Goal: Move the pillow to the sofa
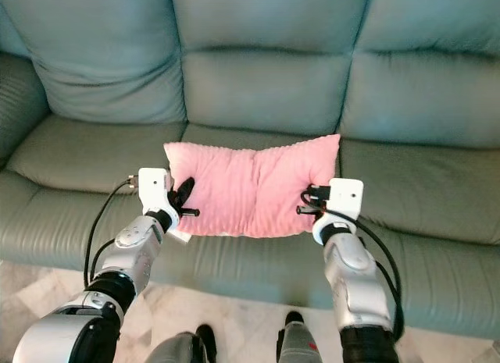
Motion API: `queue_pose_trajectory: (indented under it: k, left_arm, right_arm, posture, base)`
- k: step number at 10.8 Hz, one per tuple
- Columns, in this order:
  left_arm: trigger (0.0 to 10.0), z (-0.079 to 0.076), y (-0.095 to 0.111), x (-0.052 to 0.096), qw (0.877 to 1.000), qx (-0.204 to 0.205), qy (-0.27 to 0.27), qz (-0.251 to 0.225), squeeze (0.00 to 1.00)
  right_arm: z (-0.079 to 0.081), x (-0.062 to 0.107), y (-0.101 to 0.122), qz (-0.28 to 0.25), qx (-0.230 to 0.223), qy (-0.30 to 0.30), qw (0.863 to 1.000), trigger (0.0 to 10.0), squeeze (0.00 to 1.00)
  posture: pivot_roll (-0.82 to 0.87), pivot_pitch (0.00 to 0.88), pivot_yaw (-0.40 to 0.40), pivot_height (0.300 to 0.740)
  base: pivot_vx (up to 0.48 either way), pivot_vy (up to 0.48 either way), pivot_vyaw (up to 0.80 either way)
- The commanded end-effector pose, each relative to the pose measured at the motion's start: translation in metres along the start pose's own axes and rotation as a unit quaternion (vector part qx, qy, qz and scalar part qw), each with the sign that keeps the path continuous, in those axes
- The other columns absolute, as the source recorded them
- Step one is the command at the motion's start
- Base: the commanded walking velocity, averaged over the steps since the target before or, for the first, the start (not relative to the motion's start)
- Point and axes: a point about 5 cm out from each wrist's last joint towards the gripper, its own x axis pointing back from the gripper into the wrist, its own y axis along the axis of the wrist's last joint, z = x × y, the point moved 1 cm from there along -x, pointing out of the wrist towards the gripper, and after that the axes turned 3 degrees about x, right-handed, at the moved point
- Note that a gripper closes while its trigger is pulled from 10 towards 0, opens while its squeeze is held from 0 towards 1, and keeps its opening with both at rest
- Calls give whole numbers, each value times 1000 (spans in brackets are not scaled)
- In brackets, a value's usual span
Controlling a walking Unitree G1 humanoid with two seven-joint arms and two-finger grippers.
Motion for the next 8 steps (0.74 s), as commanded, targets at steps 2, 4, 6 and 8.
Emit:
queue_pose_trajectory:
  k: [2,4,6,8]
  left_arm:
    - [10000,-11,18,-9,999,-15,-10,-35,0]
    - [10000,-15,23,-14,999,-8,-10,-36,0]
    - [10000,-21,36,-22,999,-18,13,-46,0]
    - [10000,-21,37,-23,998,-21,24,-49,490]
  right_arm:
    - [0,-3,-4,2,-15,-7,1000,10000,0]
    - [-2,-9,-3,-4,-4,-11,1000,10000,0]
    - [-11,-20,1,-20,-27,-27,999,10000,0]
    - [-12,-23,-2,-15,-36,-21,999,10000,180]
  posture:
    - [-235,357,94,740]
    - [-233,371,90,740]
    - [-225,392,86,740]
    - [-227,404,77,740]
  base:
    - [0,0,0]
    - [0,0,0]
    - [0,0,0]
    - [0,0,0]
